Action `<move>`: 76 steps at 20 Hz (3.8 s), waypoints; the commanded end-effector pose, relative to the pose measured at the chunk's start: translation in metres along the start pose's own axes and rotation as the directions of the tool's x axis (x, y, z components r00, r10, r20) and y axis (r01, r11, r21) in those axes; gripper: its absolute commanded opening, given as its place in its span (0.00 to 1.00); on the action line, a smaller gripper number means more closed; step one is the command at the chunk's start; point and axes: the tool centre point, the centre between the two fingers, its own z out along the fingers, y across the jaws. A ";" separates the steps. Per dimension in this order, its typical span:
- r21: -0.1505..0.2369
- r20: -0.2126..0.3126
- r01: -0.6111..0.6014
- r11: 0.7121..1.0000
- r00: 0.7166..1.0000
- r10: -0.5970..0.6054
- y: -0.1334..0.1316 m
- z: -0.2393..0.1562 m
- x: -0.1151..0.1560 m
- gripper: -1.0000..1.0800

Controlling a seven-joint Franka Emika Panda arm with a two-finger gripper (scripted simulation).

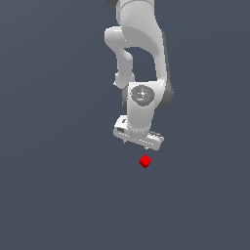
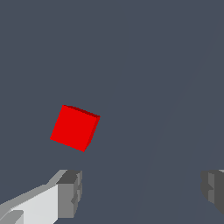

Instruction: Pick up the red cube and move it to a goal position.

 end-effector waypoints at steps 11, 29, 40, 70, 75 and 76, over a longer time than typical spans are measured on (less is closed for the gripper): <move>0.002 -0.002 -0.262 0.965 0.965 0.262 -0.047 0.056 0.017 0.96; 0.003 -0.002 -0.355 0.935 0.935 0.355 -0.062 0.076 0.028 0.00; 0.004 -0.002 -0.354 0.935 0.935 0.354 -0.060 0.068 0.029 0.00; 0.003 -0.002 -0.356 0.935 0.935 0.356 0.061 -0.172 0.071 0.00; 0.003 -0.002 -0.355 0.935 0.935 0.355 0.068 -0.187 0.074 0.00; 0.003 -0.002 -0.355 0.935 0.935 0.355 0.068 -0.189 0.075 0.00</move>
